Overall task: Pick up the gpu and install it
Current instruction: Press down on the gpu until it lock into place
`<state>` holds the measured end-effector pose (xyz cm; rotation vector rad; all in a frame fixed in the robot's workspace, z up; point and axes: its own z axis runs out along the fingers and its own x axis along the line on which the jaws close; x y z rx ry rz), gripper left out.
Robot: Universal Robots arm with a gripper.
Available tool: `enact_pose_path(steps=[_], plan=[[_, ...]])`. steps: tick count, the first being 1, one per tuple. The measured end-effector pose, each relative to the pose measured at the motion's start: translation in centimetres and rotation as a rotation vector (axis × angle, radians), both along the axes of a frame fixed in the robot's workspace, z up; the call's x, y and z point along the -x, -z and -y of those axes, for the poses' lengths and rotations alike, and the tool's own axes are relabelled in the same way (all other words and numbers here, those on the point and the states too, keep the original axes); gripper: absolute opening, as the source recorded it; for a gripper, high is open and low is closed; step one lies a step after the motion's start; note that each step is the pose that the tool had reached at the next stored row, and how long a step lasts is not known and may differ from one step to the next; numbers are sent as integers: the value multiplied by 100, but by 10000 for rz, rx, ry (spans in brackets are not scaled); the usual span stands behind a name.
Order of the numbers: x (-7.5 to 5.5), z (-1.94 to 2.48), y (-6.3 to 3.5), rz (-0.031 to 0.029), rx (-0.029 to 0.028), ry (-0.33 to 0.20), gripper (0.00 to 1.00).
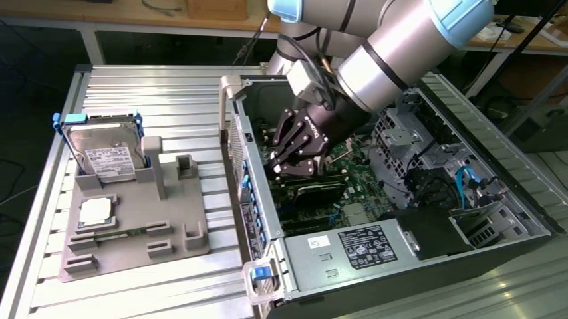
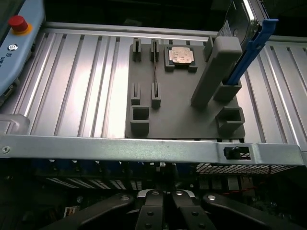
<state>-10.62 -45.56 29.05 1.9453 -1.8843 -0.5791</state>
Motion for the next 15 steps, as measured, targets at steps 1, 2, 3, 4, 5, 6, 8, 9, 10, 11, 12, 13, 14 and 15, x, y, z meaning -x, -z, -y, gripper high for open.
enact_pose_path(steps=[1, 2, 3, 4, 5, 6, 8, 9, 10, 11, 12, 13, 14, 15], plan=[[-3, 5, 2, -70, -15, 2, 11], [-8, 14, 7, -103, -43, 2, 11], [-16, 25, 15, -120, -91, 2, 11], [-23, 40, 22, -129, -158, 2, 11], [-27, 54, 29, -131, -206, 1, 11], [-29, 70, 37, -132, -268, 1, 11], [-29, 93, 52, -131, -374, 0, 11], [-29, 100, 60, -132, -420, 0, 11], [-29, 106, 67, -132, -466, 0, 11], [-29, 112, 73, -133, -507, -1, 11], [-29, 116, 77, -134, -533, -1, 11], [-29, 117, 81, -137, -551, 0, 11], [-30, 118, 85, -165, -565, 0, 11], [-34, 118, 88, -238, -579, 2, 11]])
